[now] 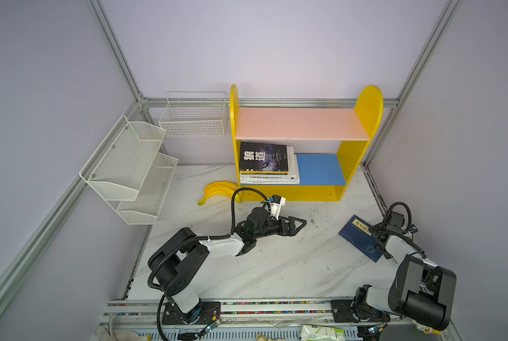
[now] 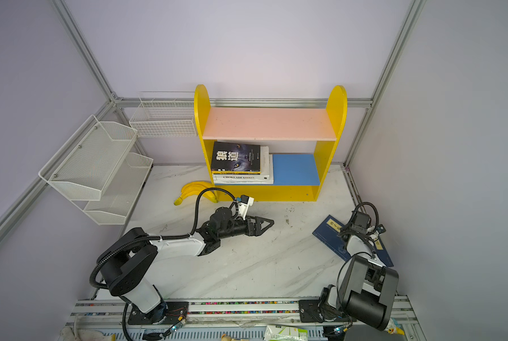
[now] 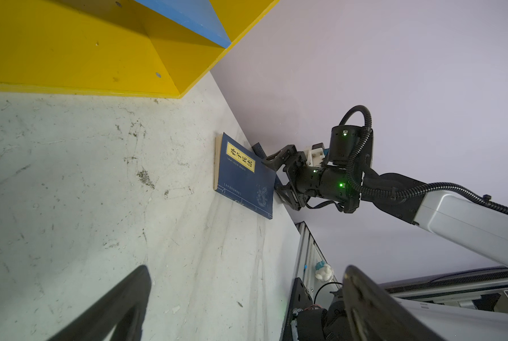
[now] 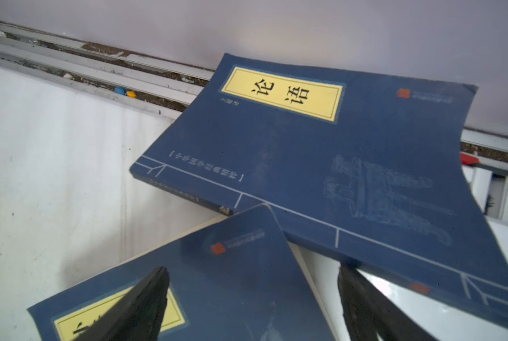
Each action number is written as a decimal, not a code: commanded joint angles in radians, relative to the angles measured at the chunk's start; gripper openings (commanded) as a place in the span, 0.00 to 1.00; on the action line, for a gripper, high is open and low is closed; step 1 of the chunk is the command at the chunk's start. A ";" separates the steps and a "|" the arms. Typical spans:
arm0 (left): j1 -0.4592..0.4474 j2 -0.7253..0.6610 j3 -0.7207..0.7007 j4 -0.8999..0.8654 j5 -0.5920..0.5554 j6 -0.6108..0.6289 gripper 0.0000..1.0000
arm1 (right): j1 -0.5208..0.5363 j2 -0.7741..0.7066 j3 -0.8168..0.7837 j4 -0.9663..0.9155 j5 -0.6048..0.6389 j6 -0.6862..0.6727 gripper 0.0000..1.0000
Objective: Stacking books/files
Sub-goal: Move the book to the center of the table.
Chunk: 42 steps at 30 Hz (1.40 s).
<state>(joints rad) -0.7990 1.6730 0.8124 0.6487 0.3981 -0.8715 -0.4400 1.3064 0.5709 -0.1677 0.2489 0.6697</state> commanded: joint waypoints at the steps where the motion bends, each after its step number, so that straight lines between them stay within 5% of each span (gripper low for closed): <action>1: -0.002 -0.005 0.051 0.067 0.026 -0.017 1.00 | -0.019 0.060 0.006 0.013 -0.012 -0.020 0.92; 6: -0.002 -0.016 0.036 0.075 0.014 -0.014 1.00 | -0.019 0.160 0.029 0.061 -0.166 -0.075 0.89; 15: -0.002 0.040 0.076 0.066 0.030 -0.018 1.00 | 0.004 0.176 0.003 0.097 -0.458 -0.203 0.64; 26: 0.010 0.107 0.110 0.035 0.006 -0.068 0.99 | 0.444 0.083 0.036 0.019 -0.482 -0.097 0.56; 33: 0.016 0.095 0.109 -0.002 -0.009 -0.073 1.00 | 0.451 -0.159 0.166 -0.142 -0.304 -0.119 0.67; 42: 0.023 0.005 0.024 -0.088 -0.180 -0.100 1.00 | 0.453 0.061 0.173 0.210 -0.483 -0.214 0.64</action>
<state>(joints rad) -0.7856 1.7611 0.8360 0.5644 0.3115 -0.9573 0.0120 1.3193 0.7631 -0.0692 -0.1581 0.4931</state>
